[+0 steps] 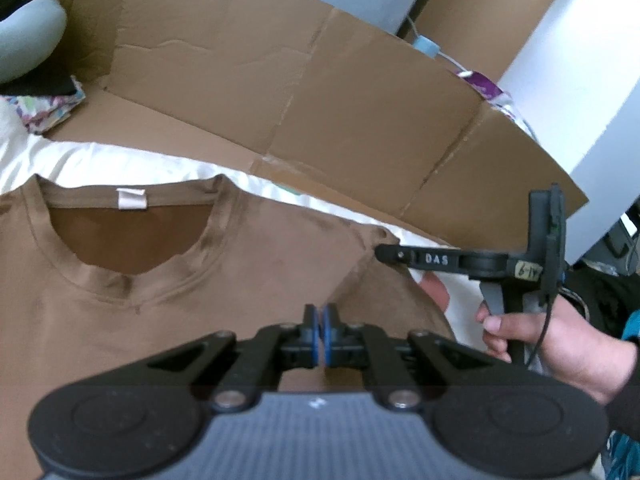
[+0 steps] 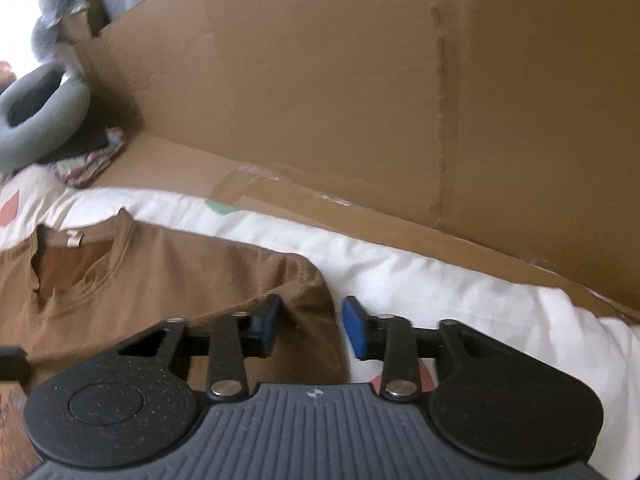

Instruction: Fold clothes

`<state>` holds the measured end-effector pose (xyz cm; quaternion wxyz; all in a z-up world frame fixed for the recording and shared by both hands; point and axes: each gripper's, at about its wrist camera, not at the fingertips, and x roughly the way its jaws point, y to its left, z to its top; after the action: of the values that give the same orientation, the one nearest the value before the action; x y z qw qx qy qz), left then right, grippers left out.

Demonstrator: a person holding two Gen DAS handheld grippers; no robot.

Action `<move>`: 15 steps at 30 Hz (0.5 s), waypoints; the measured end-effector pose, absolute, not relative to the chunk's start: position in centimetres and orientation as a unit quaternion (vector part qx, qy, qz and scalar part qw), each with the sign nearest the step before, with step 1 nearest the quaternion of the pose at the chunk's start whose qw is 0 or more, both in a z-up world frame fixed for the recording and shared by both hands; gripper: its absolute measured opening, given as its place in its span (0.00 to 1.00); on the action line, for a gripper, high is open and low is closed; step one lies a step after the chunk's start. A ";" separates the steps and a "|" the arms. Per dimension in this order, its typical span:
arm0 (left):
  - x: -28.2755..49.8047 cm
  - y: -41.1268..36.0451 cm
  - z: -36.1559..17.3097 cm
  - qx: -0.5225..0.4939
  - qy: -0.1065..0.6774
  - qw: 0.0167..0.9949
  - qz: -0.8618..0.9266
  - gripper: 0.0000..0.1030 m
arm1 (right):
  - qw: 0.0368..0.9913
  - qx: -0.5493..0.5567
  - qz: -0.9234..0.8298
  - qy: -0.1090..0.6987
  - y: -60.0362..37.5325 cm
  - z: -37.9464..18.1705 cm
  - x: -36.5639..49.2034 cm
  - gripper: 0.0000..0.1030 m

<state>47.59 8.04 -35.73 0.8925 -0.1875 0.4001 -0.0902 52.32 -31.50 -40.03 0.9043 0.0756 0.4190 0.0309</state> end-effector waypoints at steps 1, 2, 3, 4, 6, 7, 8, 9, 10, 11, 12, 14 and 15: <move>47.7 8.2 -35.8 -0.189 0.400 0.892 -0.088 0.02 | 0.903 0.072 0.036 0.422 -31.4 -40.1 52.5 0.23; 47.8 8.4 -35.9 -0.191 0.400 0.892 -0.086 0.01 | 0.903 0.067 0.039 0.423 -31.3 -40.1 52.6 0.16; 47.9 8.5 -35.9 -0.191 0.400 0.892 -0.085 0.01 | 0.903 0.058 0.039 0.424 -31.1 -40.0 52.6 0.12; 48.0 8.5 -35.9 -0.191 0.400 0.892 -0.085 0.01 | 0.904 0.045 0.040 0.424 -30.8 -39.8 52.6 0.11; 48.2 8.6 -35.9 -0.189 0.399 0.893 -0.085 0.01 | 0.904 0.017 0.040 0.424 -30.4 -39.5 52.7 0.08; 48.3 8.6 -35.9 -0.188 0.398 0.894 -0.085 0.01 | 0.905 0.006 0.040 0.424 -30.2 -39.3 52.8 0.08; 48.4 8.6 -35.9 -0.187 0.398 0.894 -0.085 0.01 | 0.905 -0.003 0.038 0.424 -30.2 -39.2 52.9 0.08; 48.5 8.5 -35.9 -0.185 0.398 0.894 -0.086 0.01 | 0.904 -0.010 0.037 0.426 -30.2 -39.1 53.0 0.08; 48.6 8.5 -35.9 -0.183 0.398 0.895 -0.086 0.01 | 0.903 -0.014 0.034 0.428 -30.3 -39.2 53.1 0.08; 48.8 8.4 -36.0 -0.181 0.399 0.895 -0.085 0.01 | 0.902 -0.019 0.032 0.430 -30.3 -39.2 53.2 0.08; 49.0 8.3 -36.2 -0.179 0.401 0.895 -0.085 0.01 | 0.901 -0.021 0.029 0.433 -30.5 -39.3 53.3 0.09; 49.4 8.2 -36.8 -0.178 0.405 0.893 -0.080 0.01 | 0.899 -0.018 0.024 0.437 -30.8 -39.6 53.5 0.10; 49.6 8.3 -37.1 -0.178 0.408 0.892 -0.076 0.01 | 0.898 -0.017 0.021 0.439 -31.0 -39.8 53.7 0.10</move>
<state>49.59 8.27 -37.13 0.8922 -0.1783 0.4079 -0.0760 53.66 -31.01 -39.80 0.8982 -0.0174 0.4389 0.0208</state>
